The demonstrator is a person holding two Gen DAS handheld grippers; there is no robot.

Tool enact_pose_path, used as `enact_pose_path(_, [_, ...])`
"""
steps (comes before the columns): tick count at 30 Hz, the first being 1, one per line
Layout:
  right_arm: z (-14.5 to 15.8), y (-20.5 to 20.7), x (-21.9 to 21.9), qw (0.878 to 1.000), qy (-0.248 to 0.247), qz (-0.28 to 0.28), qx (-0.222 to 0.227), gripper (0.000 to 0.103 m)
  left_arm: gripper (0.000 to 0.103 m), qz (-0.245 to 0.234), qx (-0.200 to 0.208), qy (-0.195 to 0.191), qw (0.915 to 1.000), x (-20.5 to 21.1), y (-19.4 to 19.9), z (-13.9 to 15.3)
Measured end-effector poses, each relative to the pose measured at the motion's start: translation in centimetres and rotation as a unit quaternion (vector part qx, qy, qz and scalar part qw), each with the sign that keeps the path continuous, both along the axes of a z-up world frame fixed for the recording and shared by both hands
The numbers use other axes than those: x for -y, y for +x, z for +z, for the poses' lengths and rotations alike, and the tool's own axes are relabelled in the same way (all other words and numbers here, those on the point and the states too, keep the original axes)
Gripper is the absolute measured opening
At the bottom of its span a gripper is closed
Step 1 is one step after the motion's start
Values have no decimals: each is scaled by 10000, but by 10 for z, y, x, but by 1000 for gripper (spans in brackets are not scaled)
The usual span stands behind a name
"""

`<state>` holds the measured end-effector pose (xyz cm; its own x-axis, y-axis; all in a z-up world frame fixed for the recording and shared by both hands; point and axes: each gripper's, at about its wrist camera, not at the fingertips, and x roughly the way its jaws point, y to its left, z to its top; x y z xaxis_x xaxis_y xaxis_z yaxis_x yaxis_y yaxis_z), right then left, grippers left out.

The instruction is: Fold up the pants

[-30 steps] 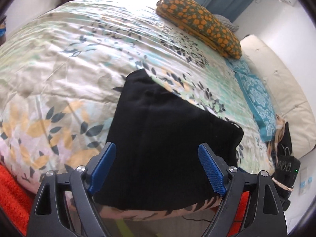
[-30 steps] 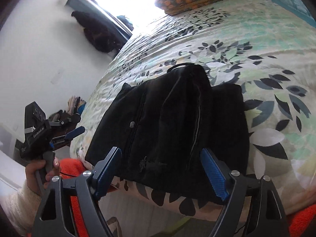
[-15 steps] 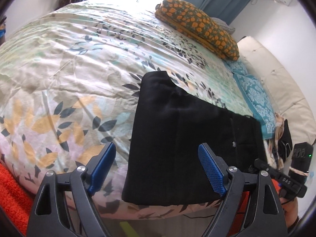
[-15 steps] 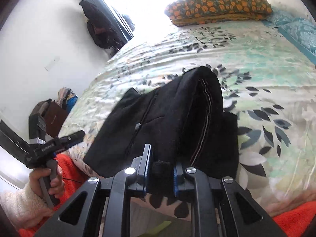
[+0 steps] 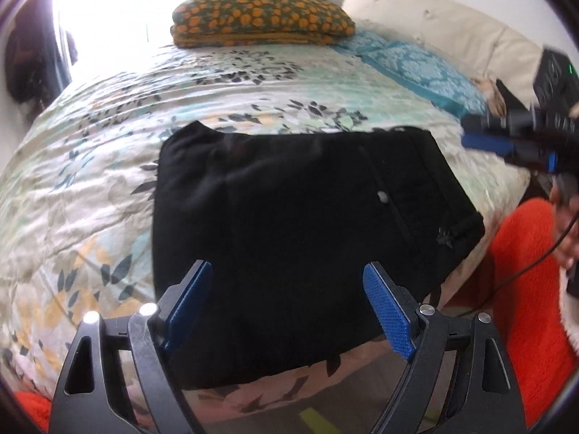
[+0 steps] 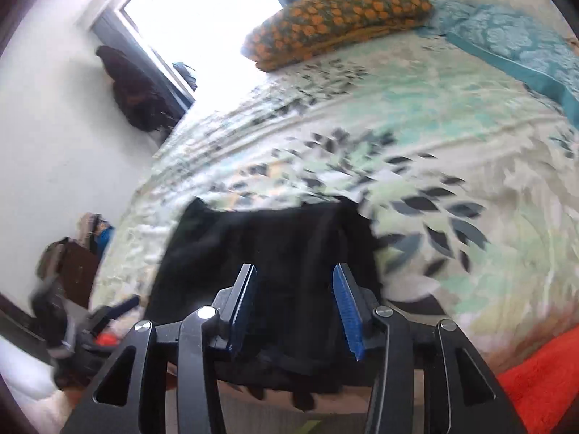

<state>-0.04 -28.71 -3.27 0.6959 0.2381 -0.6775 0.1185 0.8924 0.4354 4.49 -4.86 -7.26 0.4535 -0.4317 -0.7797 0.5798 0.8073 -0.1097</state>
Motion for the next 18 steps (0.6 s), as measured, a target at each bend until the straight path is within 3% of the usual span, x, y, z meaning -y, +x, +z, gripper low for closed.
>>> enact_pose_path(3, [-5,35,-22,9930,884,784,-51,47,87,-169,7,455,9988,16,-2,-19])
enact_pose_path(5, [-36,51,-22,9922,918,727,-436,47,88,-241,140,518,9983,17,-6,-22])
enact_pose_path(7, [-74,51,6,9929,930,112,-735,31,88,-277,96,430,9986,12,-8,-20])
enact_pose_path(8, [-89,44,27,9886,1317,-170,-714,6,89,-240,106,432,9987,9,-10,-19])
enact_pose_path(9, [-94,36,42,9842,1572,-430,-695,0,89,-200,120,450,9987,6,-12,-18])
enact_pose_path(10, [-90,30,51,9845,1519,-580,-654,2,89,-172,113,446,9988,4,-14,-18])
enact_pose_path(11, [-76,25,51,9899,1129,-636,-577,5,89,-143,105,420,9990,1,-15,-17])
enact_pose_path(13, [-45,18,41,9967,606,-429,-335,21,89,-94,99,348,9993,0,-16,-13])
enact_pose_path(15, [-26,8,25,9968,792,-87,-75,39,89,-80,116,240,9996,1,-17,-8])
enact_pose_path(16, [-22,4,13,9963,839,169,-57,44,89,-74,102,222,9997,1,-18,-7])
enact_pose_path(18, [-34,-1,-11,9967,476,465,-460,49,89,-62,-40,326,9994,3,-15,-12])
